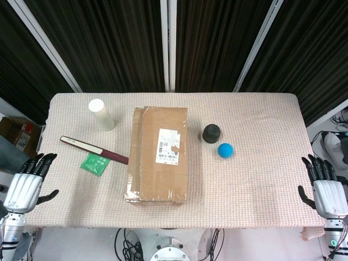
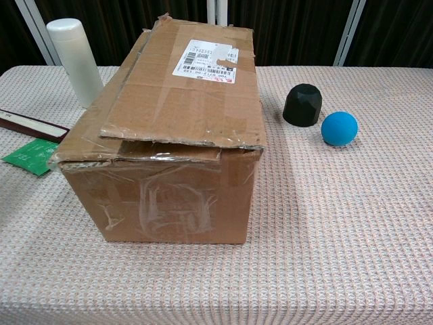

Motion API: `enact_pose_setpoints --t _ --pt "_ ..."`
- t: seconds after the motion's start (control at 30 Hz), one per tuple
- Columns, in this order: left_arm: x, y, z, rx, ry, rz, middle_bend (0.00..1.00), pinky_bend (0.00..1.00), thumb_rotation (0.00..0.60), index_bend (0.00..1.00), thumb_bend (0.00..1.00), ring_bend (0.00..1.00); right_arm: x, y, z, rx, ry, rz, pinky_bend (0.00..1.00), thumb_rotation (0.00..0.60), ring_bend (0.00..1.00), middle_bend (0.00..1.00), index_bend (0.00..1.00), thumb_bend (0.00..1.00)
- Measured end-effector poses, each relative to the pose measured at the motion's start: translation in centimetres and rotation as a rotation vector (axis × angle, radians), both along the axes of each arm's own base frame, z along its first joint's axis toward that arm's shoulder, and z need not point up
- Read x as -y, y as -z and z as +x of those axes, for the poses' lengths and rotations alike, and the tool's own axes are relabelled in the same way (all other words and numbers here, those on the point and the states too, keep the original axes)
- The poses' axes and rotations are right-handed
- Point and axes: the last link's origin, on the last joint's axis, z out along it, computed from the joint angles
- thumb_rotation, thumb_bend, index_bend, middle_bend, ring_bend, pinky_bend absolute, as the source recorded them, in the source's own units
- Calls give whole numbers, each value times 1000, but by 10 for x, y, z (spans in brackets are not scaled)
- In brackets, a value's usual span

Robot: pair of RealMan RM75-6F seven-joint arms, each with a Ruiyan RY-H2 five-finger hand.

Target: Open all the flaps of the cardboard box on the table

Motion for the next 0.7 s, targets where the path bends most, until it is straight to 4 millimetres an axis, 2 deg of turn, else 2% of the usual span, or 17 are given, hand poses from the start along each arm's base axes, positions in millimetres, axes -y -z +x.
enact_pose_setpoints --t 0.27,0.33,0.4,0.47,0.6,0.7 --pt "3 1 -2 6 -9 3 123 200 600 83 1 116 2 0 2 0 -15 6 0 600 0 0 0 343" --pt "4 2 -2 4 -12 2 123 200 600 84 0 116 2 0 4 1 -30 9 0 600 0 0 0 420" --pt "5 2 -2 -1 -15 4 123 200 600 84 0 116 2 -1 6 7 -51 5 0 600 0 0 0 541" --pt "5 2 -3 -9 -23 5 123 200 600 83 0 116 3 -1 9 22 -75 -1 0 600 0 0 0 604" --pt "4 0 -5 -7 -35 5 123 200 600 83 0 116 8 -3 19 56 -133 6 0 600 0 0 0 632" --pt "3 -1 -6 -13 -33 0 123 200 600 83 0 116 19 -8 32 59 -192 35 0 600 0 0 0 666"
